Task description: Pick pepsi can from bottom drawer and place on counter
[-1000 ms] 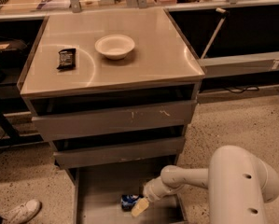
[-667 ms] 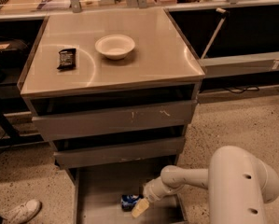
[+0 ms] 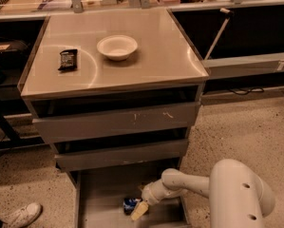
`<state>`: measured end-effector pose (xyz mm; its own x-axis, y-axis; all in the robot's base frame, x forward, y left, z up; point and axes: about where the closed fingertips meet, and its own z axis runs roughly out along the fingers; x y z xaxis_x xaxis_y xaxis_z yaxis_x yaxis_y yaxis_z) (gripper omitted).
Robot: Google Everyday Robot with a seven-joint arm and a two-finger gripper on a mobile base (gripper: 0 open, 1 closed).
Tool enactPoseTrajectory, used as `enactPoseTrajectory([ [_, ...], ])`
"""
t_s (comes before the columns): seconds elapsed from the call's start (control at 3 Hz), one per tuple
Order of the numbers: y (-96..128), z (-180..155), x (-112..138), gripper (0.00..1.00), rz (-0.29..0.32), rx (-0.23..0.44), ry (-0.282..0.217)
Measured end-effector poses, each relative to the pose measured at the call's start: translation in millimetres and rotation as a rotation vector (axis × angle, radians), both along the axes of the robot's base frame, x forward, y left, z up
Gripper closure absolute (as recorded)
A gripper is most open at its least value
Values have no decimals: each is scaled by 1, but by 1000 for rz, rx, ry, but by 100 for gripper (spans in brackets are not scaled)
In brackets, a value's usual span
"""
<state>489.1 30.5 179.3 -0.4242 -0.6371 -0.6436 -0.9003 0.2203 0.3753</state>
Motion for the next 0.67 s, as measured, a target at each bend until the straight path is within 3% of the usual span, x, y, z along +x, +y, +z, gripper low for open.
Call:
enactPoseTrajectory([
  [0.67, 21, -23, 18, 0, 67, 47, -53],
])
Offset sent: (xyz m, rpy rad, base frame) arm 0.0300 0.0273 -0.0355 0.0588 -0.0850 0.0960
